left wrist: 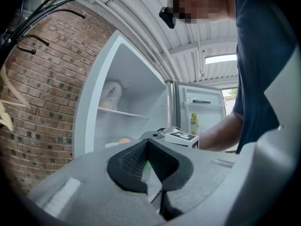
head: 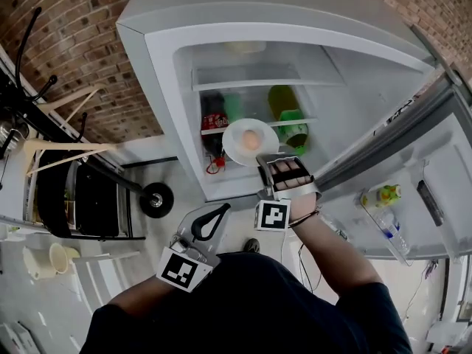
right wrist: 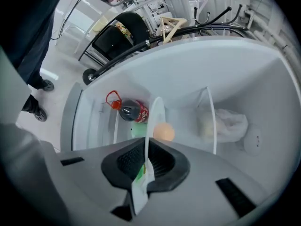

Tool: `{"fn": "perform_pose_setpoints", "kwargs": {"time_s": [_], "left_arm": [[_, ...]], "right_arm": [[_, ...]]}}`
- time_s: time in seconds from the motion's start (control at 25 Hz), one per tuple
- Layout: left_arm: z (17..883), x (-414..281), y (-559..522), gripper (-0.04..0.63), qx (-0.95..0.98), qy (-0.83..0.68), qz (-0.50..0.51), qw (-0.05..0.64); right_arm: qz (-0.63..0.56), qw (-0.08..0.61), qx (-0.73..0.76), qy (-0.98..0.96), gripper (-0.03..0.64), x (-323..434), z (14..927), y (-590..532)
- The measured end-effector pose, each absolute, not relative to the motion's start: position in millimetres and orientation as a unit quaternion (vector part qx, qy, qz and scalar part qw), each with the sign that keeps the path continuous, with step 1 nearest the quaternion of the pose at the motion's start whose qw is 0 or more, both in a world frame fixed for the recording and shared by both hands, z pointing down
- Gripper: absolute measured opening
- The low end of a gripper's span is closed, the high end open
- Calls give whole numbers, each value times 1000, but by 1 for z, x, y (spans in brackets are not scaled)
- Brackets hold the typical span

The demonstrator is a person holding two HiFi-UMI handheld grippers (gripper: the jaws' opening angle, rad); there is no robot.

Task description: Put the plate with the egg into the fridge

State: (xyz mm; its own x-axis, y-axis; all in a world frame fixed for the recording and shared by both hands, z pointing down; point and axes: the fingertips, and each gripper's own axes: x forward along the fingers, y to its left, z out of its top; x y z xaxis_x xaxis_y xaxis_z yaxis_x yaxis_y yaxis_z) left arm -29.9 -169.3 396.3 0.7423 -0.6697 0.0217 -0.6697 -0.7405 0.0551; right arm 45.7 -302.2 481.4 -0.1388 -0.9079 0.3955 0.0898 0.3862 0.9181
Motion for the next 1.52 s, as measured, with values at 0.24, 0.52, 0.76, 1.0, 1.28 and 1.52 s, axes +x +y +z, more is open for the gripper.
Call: {"fn": "perform_pose_setpoints", "kwargs": {"time_s": [0.24, 0.52, 0.76, 1.0, 1.28, 1.52], "left_arm": [[398, -29, -182, -3, 925, -378, -2, 32], [401, -29, -185, -3, 920, -391, -4, 36], [401, -31, -184, -3, 917, -398, -3, 35], [403, -33, -183, -3, 914, -404, -1, 38], [407, -37, -180, -3, 913, -406, 3, 40], [410, -41, -180, -3, 912, -408, 3, 50]], "right_arm": [[-435, 571, 323, -617, 21, 47, 495, -336], [-429, 585, 317, -611, 21, 53, 501, -366], [-423, 597, 307, -609, 21, 56, 506, -385], [-420, 605, 296, -609, 23, 53, 511, -398], [-412, 614, 284, -611, 23, 52, 515, -410], [-380, 639, 243, -623, 41, 53, 522, -420]]}}
